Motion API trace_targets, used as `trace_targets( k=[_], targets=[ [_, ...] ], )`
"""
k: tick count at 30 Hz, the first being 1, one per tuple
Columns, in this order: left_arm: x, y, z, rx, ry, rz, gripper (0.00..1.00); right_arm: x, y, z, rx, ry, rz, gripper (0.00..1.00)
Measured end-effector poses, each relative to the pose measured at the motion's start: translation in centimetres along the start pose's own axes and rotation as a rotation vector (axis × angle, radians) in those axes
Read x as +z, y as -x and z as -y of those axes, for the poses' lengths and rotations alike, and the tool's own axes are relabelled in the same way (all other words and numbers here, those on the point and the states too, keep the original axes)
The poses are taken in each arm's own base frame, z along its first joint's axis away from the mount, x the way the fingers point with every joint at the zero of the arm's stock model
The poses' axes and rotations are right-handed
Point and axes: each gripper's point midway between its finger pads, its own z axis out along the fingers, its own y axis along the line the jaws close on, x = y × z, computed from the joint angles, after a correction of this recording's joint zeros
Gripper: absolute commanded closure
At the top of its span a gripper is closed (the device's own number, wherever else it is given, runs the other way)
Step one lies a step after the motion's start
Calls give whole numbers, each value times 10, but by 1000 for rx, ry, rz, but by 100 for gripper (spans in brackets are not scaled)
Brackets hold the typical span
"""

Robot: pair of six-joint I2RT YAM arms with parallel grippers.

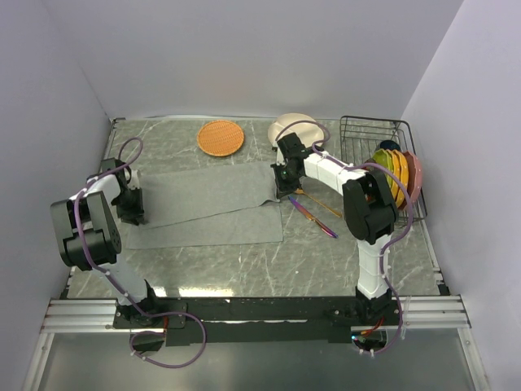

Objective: Fold the napkin into a case and place the utensils inside
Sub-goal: Smooth out the rectangle-folded napkin at the center of the board.

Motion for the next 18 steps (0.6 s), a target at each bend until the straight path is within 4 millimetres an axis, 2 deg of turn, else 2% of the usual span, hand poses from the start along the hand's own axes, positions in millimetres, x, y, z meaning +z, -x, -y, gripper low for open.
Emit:
trace_targets(
  k=[8, 14, 18],
  targets=[
    [0, 0, -1, 0, 4, 2, 99, 0, -1, -1, 4, 8, -4, 100],
    [-3, 1, 0, 3, -2, -6, 99, -1, -8, -4, 10, 14, -20, 100],
    [-13, 10, 0, 11, -4, 1, 98, -11, -6, -7, 4, 19, -8, 100]
  ],
)
